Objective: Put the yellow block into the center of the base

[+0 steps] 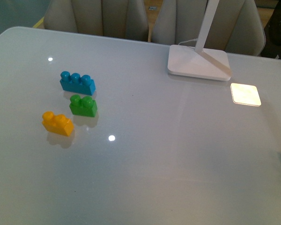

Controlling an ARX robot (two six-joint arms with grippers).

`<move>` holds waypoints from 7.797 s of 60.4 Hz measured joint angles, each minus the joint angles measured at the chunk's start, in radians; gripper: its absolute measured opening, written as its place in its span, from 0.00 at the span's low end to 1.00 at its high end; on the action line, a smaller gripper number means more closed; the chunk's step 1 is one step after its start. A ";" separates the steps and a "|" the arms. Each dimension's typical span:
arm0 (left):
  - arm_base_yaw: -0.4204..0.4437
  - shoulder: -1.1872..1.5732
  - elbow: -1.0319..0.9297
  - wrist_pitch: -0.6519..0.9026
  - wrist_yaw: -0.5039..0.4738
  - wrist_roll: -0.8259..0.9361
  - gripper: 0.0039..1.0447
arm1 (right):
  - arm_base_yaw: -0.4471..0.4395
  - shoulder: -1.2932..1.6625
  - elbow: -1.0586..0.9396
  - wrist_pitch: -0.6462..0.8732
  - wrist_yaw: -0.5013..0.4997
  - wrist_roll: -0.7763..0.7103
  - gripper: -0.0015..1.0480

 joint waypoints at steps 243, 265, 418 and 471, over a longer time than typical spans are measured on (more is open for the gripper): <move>0.000 0.000 0.000 0.000 0.000 0.000 0.93 | -0.586 2.521 0.540 1.196 -0.380 -0.224 0.91; 0.000 0.000 0.000 0.000 0.000 0.000 0.93 | -0.391 2.534 0.507 1.270 -0.281 -0.103 0.91; 0.000 0.000 0.000 0.000 0.000 0.000 0.93 | 0.642 2.637 1.294 0.631 0.275 0.546 0.92; 0.000 0.000 0.000 0.000 0.000 0.000 0.93 | 0.454 2.233 0.856 0.909 0.174 0.421 0.92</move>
